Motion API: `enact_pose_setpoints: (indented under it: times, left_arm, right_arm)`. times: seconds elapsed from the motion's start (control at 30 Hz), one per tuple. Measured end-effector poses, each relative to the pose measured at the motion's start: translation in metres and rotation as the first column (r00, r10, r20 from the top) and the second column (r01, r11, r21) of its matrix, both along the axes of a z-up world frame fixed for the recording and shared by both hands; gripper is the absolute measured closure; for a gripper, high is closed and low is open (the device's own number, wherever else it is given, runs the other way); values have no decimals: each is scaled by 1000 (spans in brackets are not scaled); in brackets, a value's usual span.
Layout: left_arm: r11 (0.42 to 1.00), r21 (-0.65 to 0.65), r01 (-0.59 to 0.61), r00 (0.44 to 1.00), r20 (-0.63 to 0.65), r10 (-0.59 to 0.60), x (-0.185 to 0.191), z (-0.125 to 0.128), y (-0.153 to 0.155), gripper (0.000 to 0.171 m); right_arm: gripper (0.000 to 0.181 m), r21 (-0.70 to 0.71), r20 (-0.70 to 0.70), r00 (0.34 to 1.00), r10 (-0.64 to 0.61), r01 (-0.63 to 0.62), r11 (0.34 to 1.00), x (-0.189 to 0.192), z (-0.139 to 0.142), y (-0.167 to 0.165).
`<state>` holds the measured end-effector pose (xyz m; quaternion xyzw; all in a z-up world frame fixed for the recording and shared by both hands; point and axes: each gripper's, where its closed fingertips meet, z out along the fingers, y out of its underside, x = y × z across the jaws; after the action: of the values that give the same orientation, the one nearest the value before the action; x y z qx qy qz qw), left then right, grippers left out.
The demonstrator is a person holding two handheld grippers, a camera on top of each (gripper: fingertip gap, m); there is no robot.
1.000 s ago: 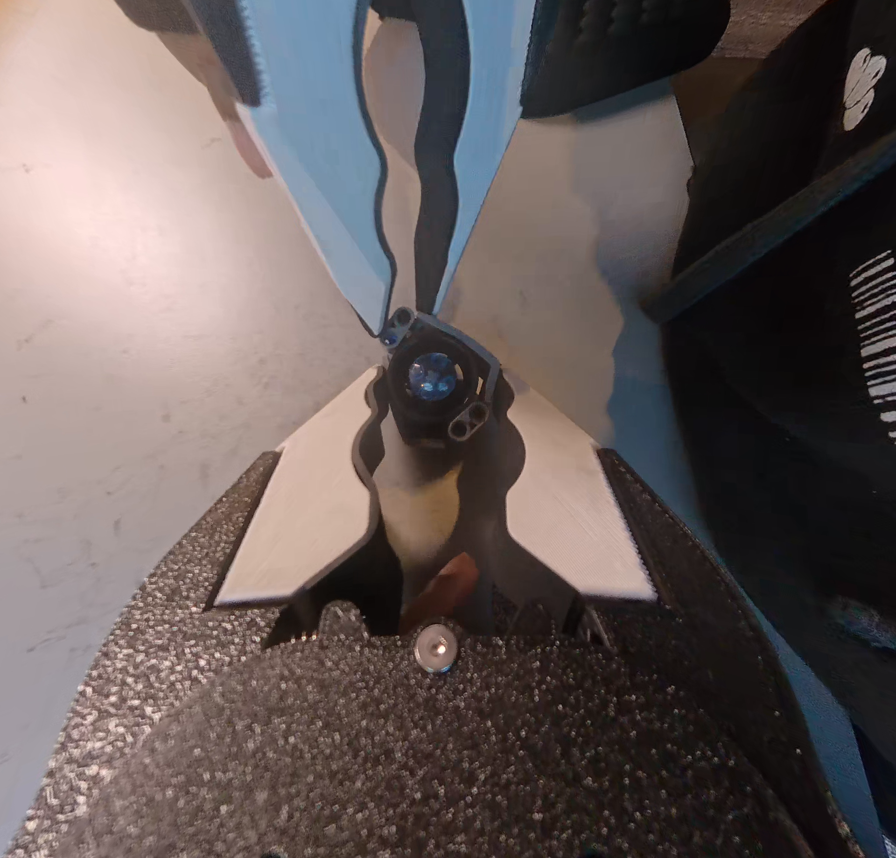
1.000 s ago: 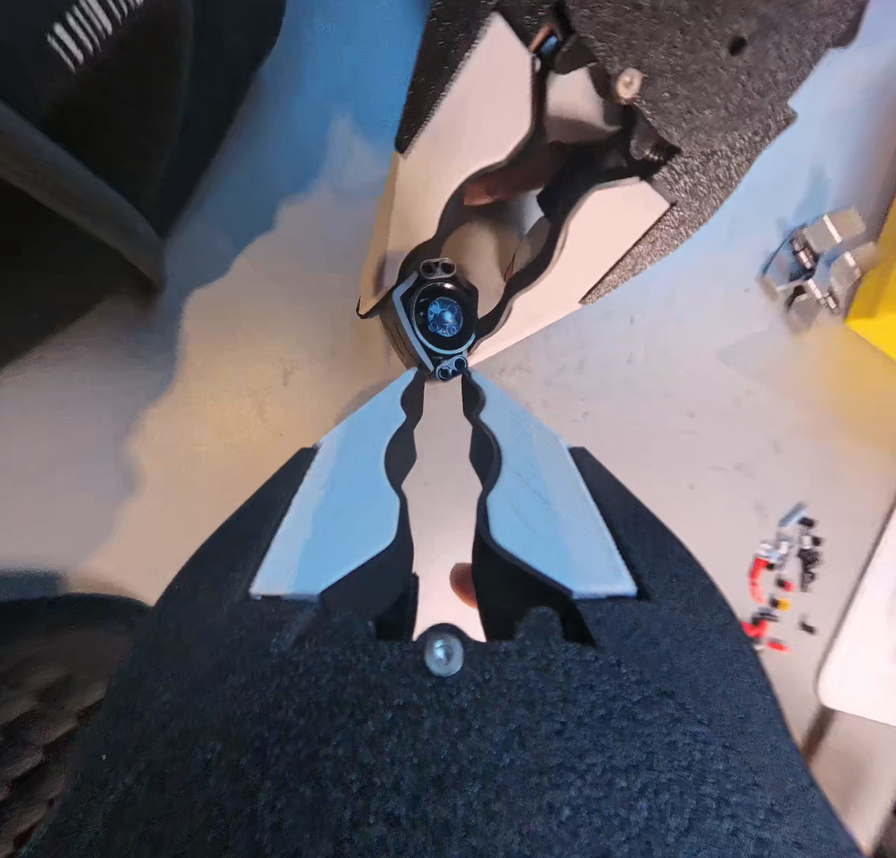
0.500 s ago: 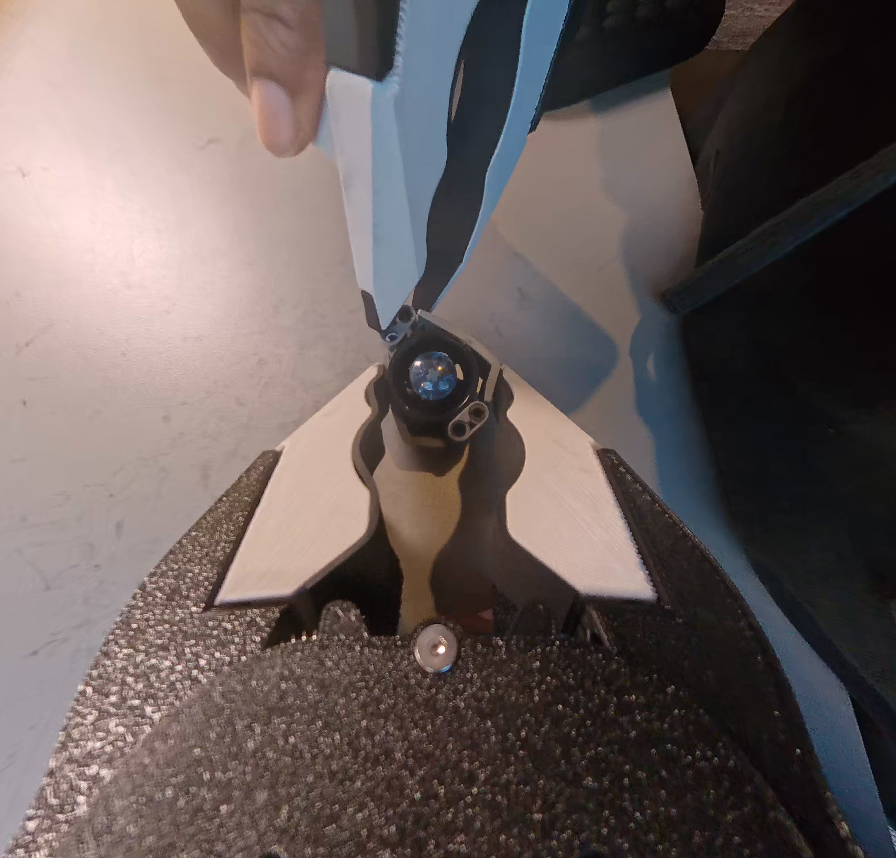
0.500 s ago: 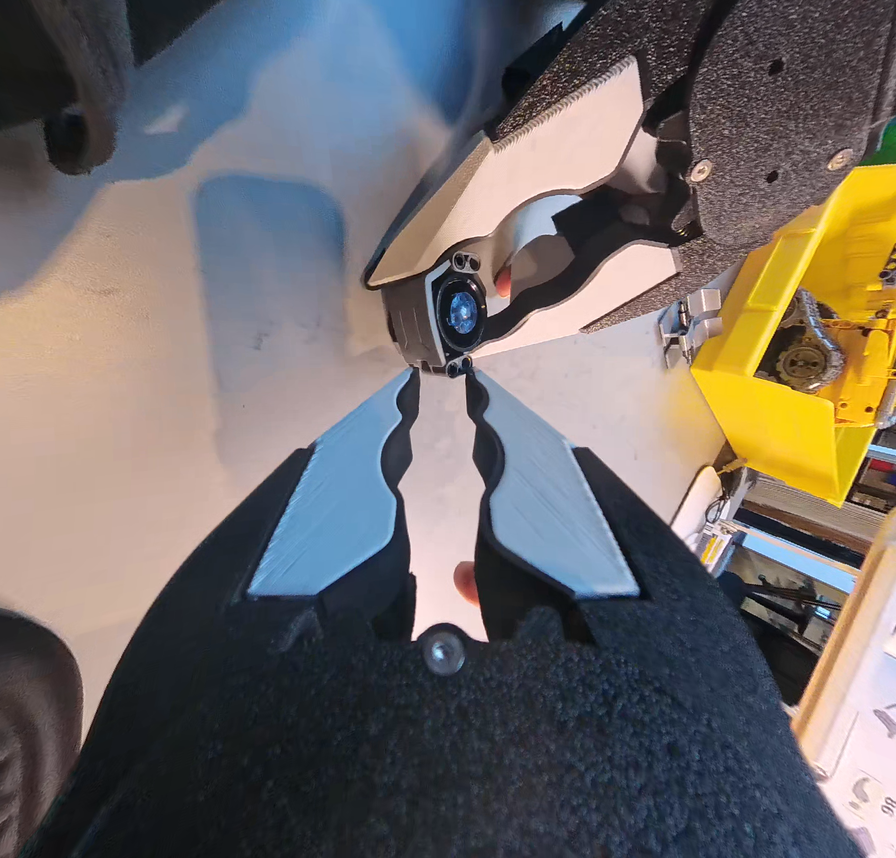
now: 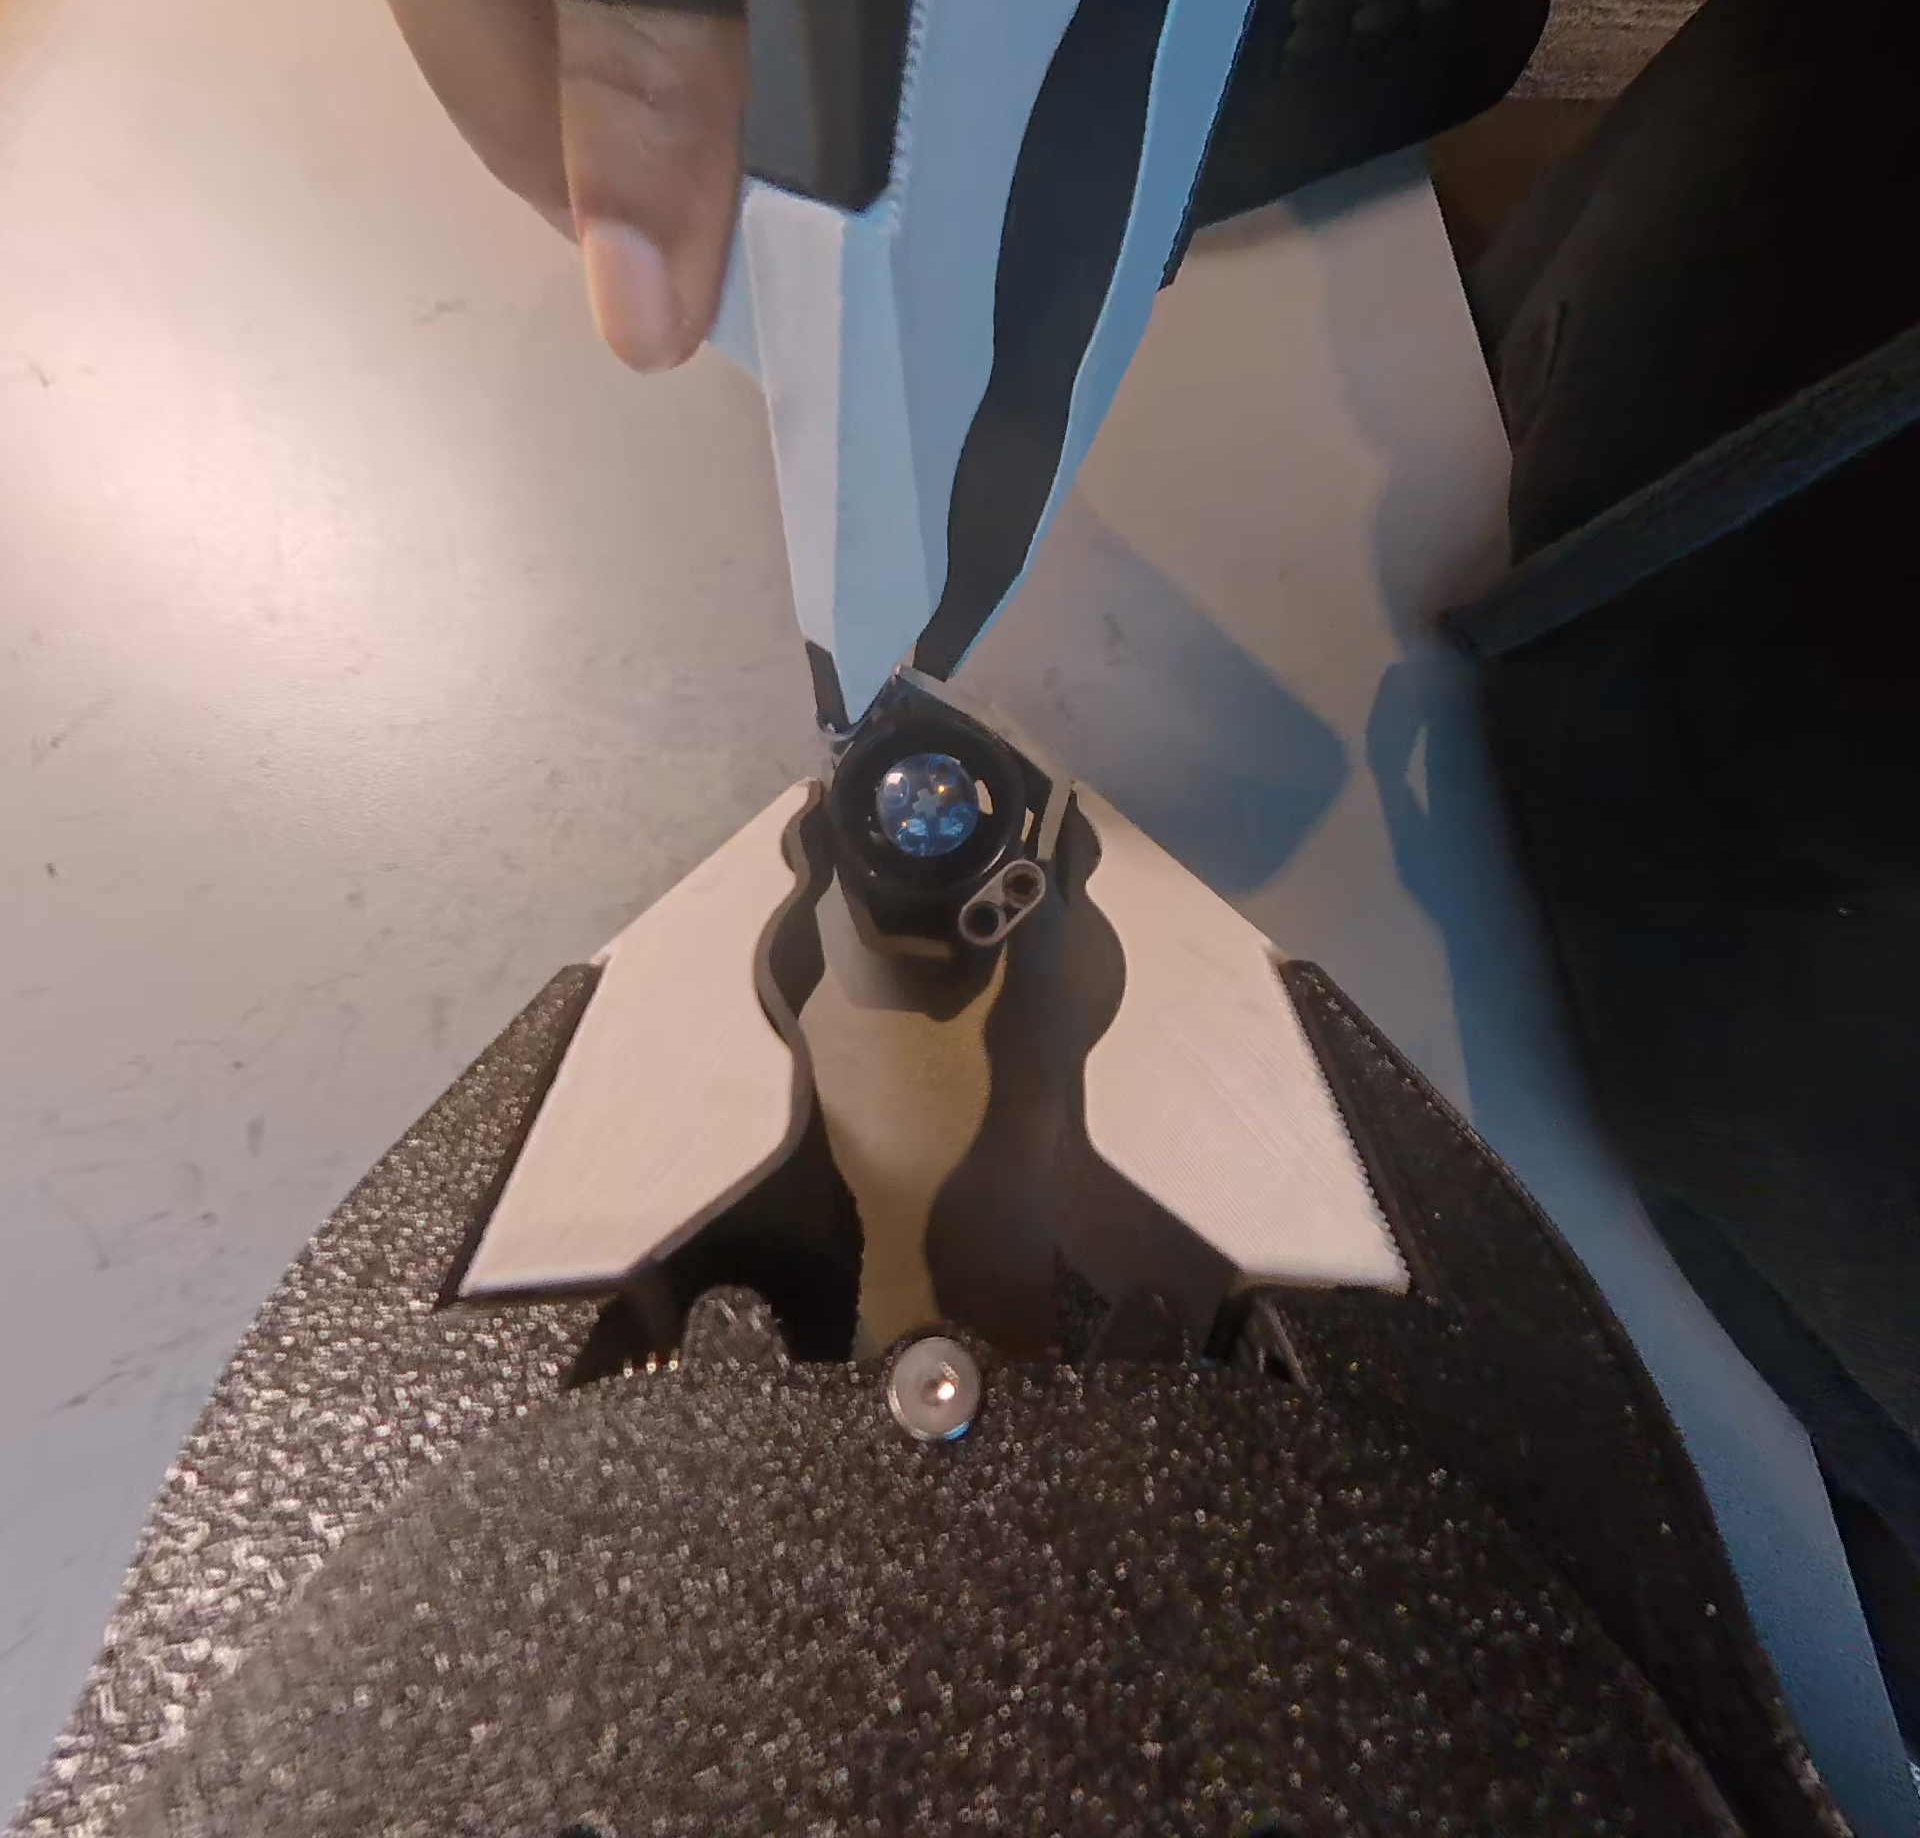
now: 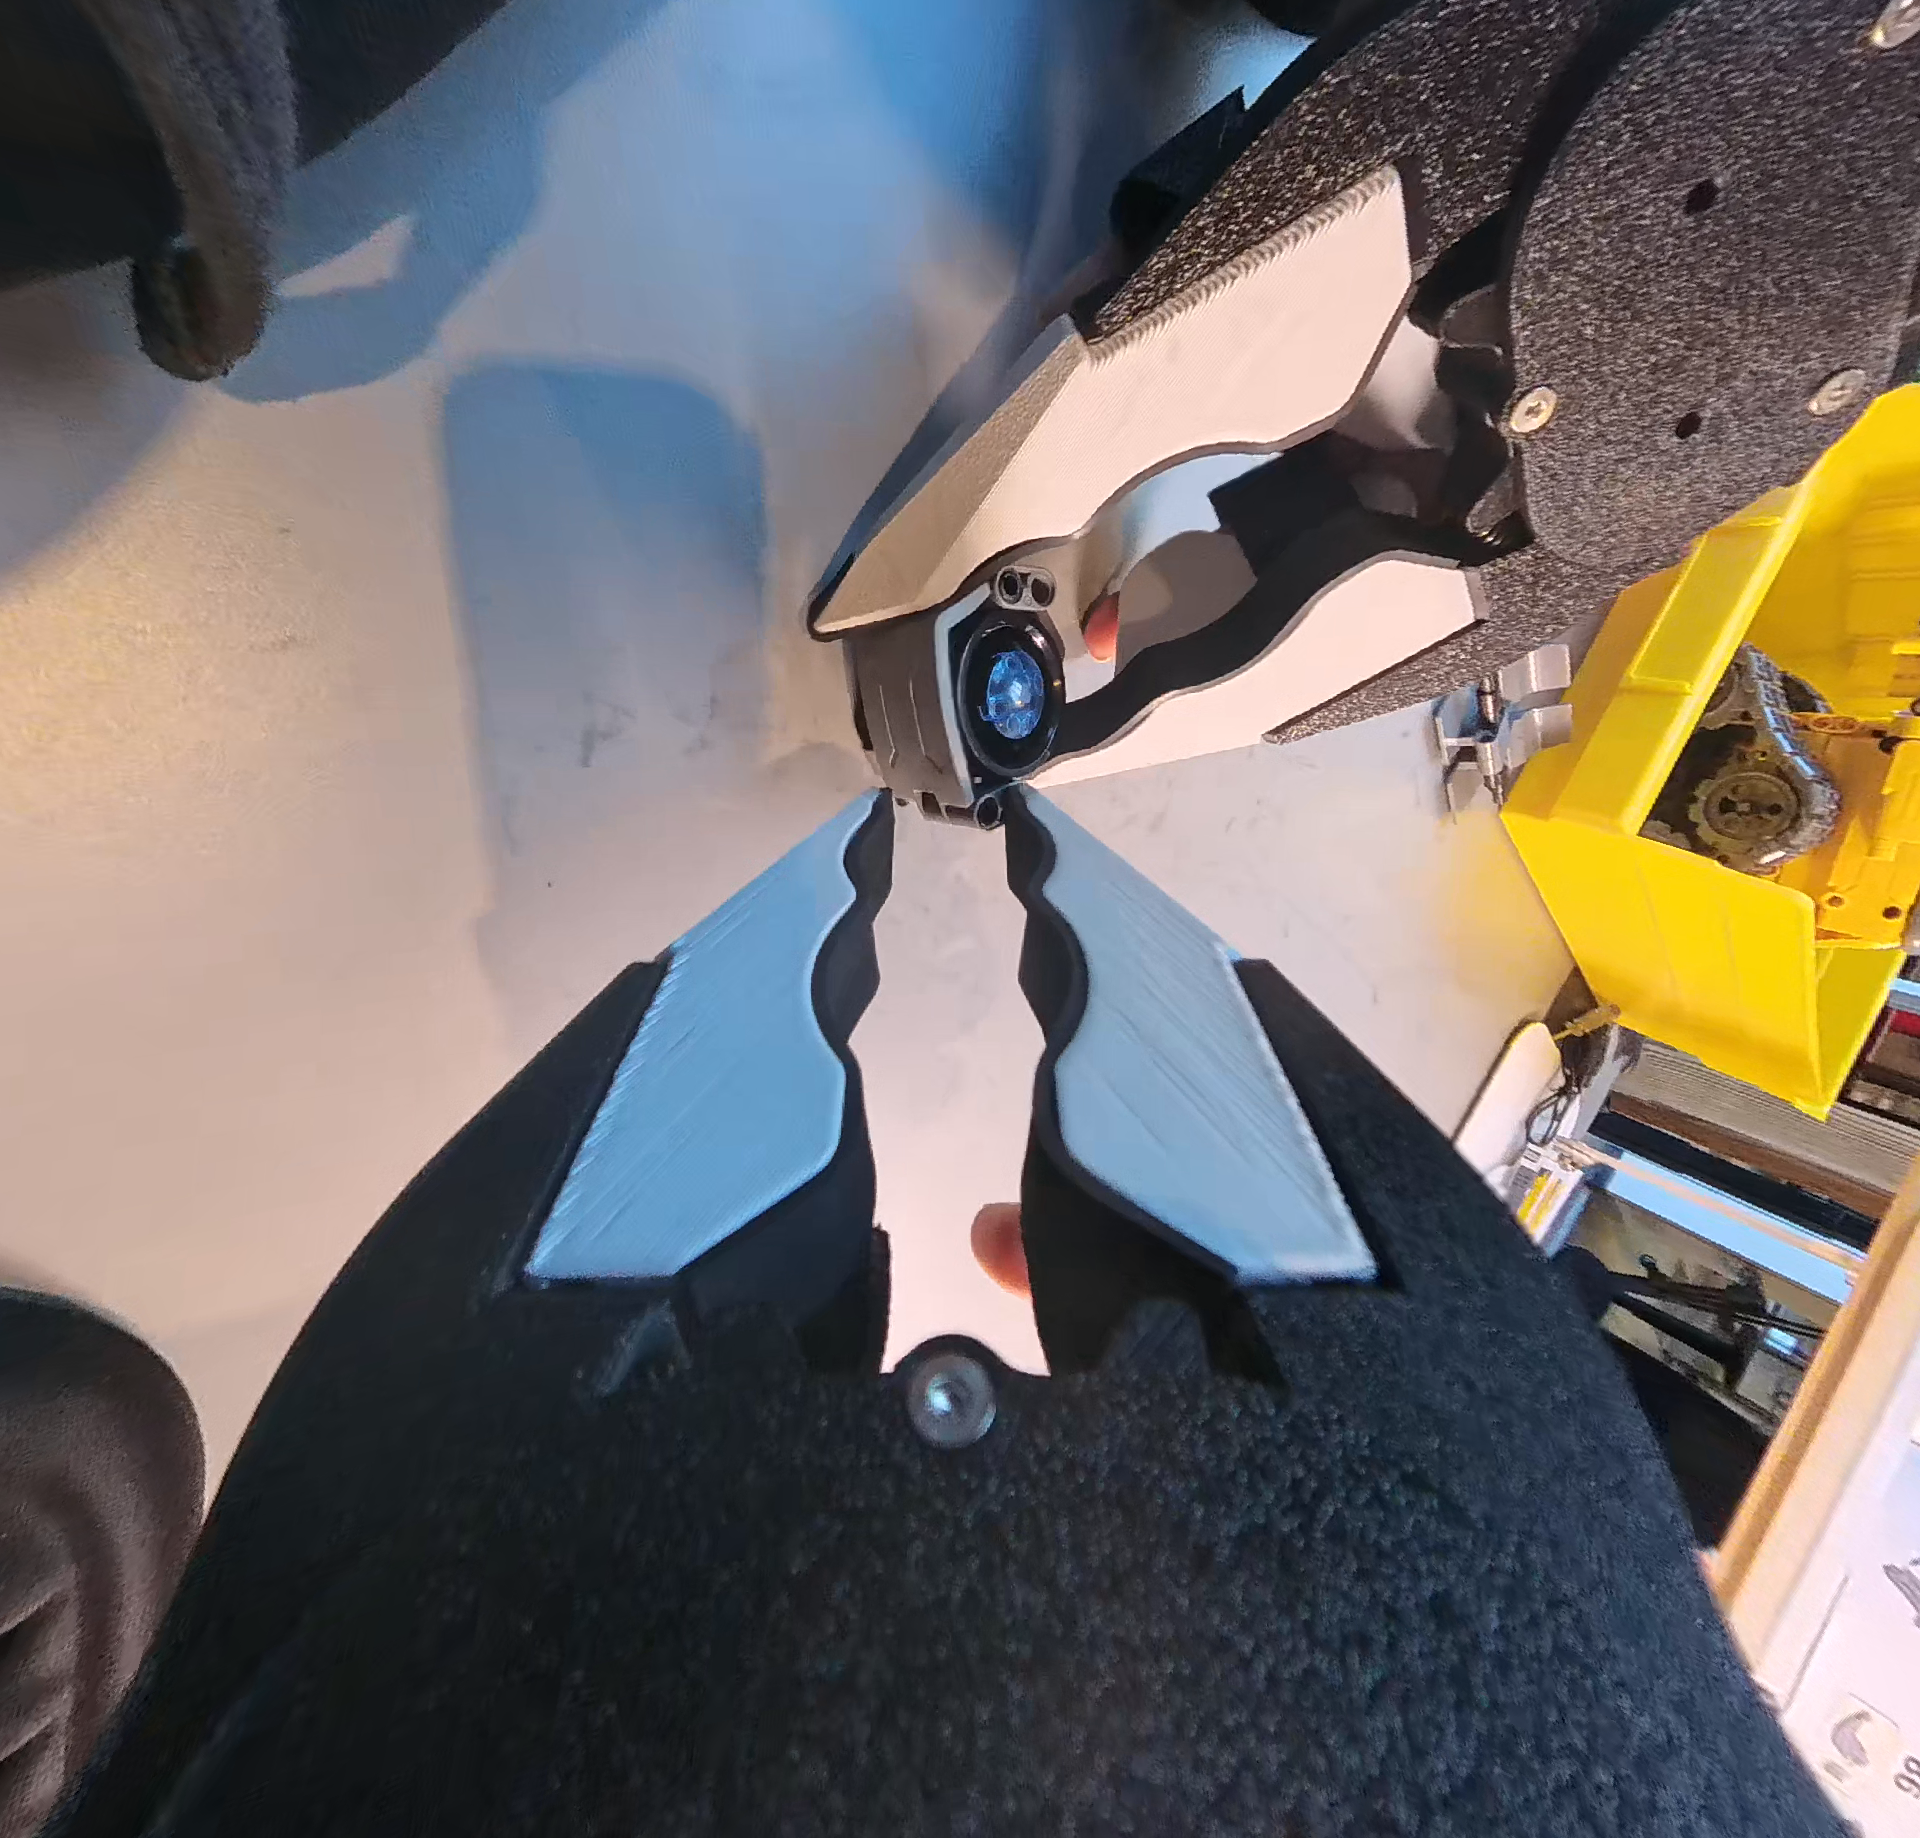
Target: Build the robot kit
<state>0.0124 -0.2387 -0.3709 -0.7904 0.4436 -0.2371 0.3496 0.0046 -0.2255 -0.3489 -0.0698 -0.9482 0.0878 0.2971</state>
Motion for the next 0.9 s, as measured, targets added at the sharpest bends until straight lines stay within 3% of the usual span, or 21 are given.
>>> enact_pose_setpoints:
  times: [0.13, 0.9]
  left_arm:
    - [1000, -1, 0, 1000, 1, 0, 0, 0, 0, 129]
    - [1000, -4, 4, 1000, -2, -4, -1, -1, 0, 129]
  right_arm:
    - [166, 3, 18, 1000, -2, 2, 1000, -3, 1, 0]
    - [166, 15, 5, 997, -78, 77, 997, -4, -2, -1]
